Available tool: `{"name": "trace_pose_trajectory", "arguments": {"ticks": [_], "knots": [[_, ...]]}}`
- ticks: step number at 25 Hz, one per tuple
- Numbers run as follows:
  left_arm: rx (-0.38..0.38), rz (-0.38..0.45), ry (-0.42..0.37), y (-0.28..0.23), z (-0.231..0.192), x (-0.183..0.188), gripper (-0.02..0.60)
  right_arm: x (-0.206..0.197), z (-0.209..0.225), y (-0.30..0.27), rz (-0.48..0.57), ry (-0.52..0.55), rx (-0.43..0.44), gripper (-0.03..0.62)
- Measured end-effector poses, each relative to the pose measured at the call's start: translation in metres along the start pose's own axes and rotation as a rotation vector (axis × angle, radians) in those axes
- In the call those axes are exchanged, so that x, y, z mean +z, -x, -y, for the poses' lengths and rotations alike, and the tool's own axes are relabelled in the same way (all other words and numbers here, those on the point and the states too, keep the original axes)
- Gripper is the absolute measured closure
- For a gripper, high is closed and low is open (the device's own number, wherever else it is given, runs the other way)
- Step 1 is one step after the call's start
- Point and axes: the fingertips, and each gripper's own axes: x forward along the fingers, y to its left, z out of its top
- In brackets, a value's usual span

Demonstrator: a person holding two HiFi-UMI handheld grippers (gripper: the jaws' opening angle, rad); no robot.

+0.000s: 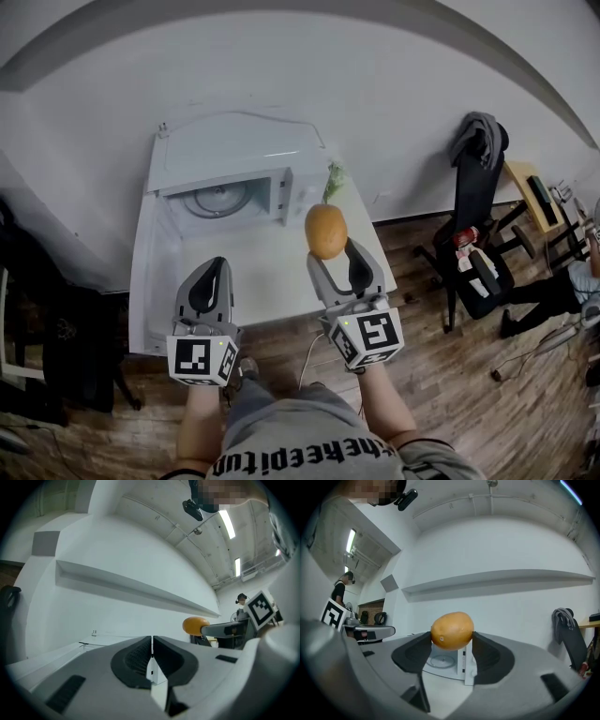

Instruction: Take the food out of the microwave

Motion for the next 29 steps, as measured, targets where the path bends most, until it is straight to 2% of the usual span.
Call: {"name": "trace_pose_trajectory", "arguments": {"ticks": [29], "knots": [[0.004,-0.019,-0.001,-0.012,0.007,-0.002,0.568,0.004,0.01,-0.01,0.018,-0.001,0.016,0.322]]}}
